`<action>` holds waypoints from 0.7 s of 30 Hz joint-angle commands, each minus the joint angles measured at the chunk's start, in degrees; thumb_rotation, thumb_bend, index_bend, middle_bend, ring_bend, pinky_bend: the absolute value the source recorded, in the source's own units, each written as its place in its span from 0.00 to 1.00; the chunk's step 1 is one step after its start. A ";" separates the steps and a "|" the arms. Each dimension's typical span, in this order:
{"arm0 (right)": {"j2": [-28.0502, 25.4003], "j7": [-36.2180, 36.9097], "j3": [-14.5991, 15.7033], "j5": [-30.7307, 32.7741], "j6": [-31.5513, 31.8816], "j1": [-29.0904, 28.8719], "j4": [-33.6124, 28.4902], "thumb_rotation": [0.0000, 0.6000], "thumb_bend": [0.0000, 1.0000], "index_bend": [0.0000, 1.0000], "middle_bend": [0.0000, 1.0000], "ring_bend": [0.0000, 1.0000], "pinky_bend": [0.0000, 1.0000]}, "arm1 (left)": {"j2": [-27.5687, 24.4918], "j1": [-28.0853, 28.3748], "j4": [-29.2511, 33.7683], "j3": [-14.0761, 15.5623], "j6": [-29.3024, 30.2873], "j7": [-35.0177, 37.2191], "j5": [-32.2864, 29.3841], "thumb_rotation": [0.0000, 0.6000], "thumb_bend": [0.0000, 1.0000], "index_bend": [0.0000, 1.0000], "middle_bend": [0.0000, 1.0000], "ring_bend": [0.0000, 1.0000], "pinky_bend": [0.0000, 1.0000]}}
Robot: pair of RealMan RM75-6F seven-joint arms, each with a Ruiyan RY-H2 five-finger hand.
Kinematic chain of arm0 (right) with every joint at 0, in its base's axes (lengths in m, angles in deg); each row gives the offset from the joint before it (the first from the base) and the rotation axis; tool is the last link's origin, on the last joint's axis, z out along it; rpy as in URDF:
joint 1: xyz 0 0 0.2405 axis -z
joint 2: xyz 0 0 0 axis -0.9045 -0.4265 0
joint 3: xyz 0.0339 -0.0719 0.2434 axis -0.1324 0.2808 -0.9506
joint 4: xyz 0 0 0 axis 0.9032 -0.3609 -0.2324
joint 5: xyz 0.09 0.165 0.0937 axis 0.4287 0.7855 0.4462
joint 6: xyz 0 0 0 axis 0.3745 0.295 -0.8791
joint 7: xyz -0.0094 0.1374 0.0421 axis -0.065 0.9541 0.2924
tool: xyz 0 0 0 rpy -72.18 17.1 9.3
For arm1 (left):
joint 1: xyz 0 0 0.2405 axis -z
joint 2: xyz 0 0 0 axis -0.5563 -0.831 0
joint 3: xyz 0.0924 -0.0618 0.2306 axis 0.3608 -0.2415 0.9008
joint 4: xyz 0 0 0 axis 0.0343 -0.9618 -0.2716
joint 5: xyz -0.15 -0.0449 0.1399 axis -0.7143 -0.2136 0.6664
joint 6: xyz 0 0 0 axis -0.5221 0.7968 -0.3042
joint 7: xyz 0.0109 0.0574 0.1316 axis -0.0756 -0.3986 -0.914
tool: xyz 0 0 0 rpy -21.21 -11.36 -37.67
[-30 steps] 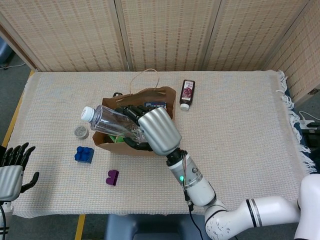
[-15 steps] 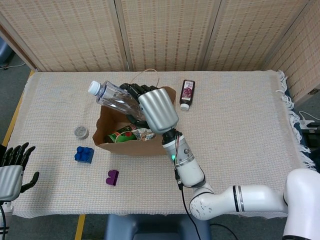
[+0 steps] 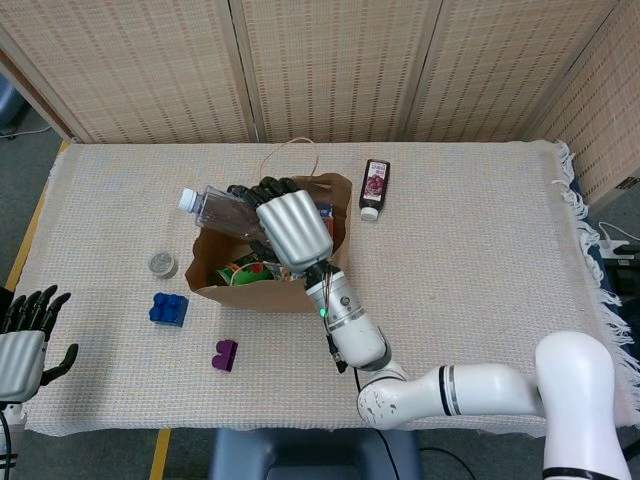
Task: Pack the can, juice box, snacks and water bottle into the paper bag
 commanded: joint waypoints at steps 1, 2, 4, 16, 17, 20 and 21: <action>-0.69 0.05 0.35 -0.51 0.75 0.27 -0.58 1.00 0.17 0.00 0.09 0.01 0.12 | -0.01 0.03 0.00 -0.01 -0.05 -0.01 -0.02 1.00 0.37 0.10 0.00 0.00 0.00; -0.92 0.26 0.45 -0.81 1.16 0.48 -0.68 1.00 0.16 0.00 0.07 0.00 0.11 | -0.03 0.03 0.02 0.00 -0.06 -0.03 -0.02 1.00 0.37 0.10 0.00 0.00 0.00; -1.30 0.38 0.60 -0.68 1.54 0.83 -1.02 1.00 0.15 0.00 0.05 0.00 0.09 | -0.02 0.02 0.03 0.00 -0.04 -0.06 -0.02 1.00 0.37 0.10 0.00 0.00 0.00; -6.74 3.53 4.45 -5.04 3.41 5.89 -8.57 1.00 0.13 0.00 0.01 0.00 0.05 | 0.09 -0.03 0.07 -0.02 0.11 -0.40 -0.08 1.00 0.37 0.10 0.00 0.00 0.00; -7.86 3.99 5.15 -6.46 4.28 7.07 -9.84 1.00 0.13 0.00 0.01 0.00 0.05 | 0.08 -0.03 0.07 -0.02 0.11 -0.39 -0.07 1.00 0.37 0.10 0.00 0.00 0.00; -11.49 5.42 7.52 -10.35 6.86 11.02 -13.55 1.00 0.13 0.00 0.01 0.00 0.05 | 0.08 -0.05 0.07 0.00 0.13 -0.38 -0.05 1.00 0.37 0.10 0.00 0.00 0.00; -12.78 5.96 8.43 -11.54 7.72 12.48 -14.67 1.00 0.13 0.00 0.01 0.00 0.05 | 0.09 -0.04 0.07 -0.01 0.12 -0.39 -0.05 1.00 0.37 0.10 0.00 0.00 0.00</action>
